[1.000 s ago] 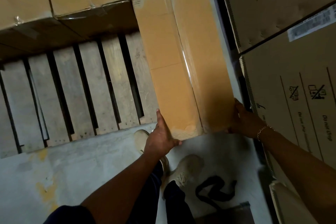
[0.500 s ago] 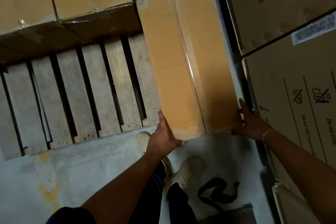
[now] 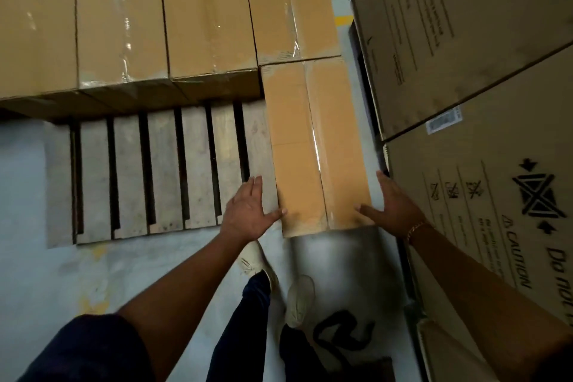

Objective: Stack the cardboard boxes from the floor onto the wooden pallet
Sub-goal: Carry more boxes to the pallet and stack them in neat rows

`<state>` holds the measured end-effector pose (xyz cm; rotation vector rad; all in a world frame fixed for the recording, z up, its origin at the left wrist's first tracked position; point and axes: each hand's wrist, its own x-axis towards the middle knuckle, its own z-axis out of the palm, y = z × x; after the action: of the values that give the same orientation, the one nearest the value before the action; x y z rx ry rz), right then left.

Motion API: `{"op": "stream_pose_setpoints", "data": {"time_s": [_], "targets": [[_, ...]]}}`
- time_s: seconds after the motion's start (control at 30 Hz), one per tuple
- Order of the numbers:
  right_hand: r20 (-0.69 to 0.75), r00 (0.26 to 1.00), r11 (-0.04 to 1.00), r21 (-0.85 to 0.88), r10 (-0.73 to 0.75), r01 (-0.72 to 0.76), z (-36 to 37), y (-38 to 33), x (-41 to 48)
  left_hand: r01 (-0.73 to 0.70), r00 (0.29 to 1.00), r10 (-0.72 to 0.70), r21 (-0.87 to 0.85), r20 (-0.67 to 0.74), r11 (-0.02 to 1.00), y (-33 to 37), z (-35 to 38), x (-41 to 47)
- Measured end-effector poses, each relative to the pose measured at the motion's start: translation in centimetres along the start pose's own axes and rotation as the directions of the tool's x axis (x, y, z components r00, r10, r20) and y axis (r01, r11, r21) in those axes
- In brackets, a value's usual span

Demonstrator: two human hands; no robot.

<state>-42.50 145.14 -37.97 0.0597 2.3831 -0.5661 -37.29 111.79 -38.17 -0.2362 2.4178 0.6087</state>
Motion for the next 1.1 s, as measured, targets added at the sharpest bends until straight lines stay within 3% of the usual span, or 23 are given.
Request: {"op": "stream_pose_setpoints", "data": {"time_s": [0.2,0.43,0.67,0.87,1.1], "targets": [[-0.071,0.99,0.99,-0.086,-0.119,0.113,-4.1,-7.0,-7.3,0.002,0.99,0.012,0.101,-0.138,0.995,1.2,-7.8,-9.8],[-0.062,0.961,0.939,-0.238,-0.268,0.246,-6.2,-15.2,-14.4,0.138,0.957,-0.108,0.093,-0.269,0.986,-2.7,-13.2,-22.1],[-0.019,0.925,0.891,-0.277,-0.38,0.361,-6.5,-25.6,-19.5,0.291,0.882,-0.276,-0.019,-0.382,0.956,-9.8,-17.6,-31.4],[0.022,0.876,0.84,-0.274,-0.482,0.469,-3.3,-36.2,-23.0,0.334,0.82,-0.356,-0.131,-0.449,0.934,-16.5,-20.8,-38.0],[0.055,0.825,0.802,-0.209,-0.562,0.56,3.8,-50.1,-27.9,0.242,0.849,-0.375,-0.357,-0.371,0.902,-26.6,-23.2,-46.5]]}}
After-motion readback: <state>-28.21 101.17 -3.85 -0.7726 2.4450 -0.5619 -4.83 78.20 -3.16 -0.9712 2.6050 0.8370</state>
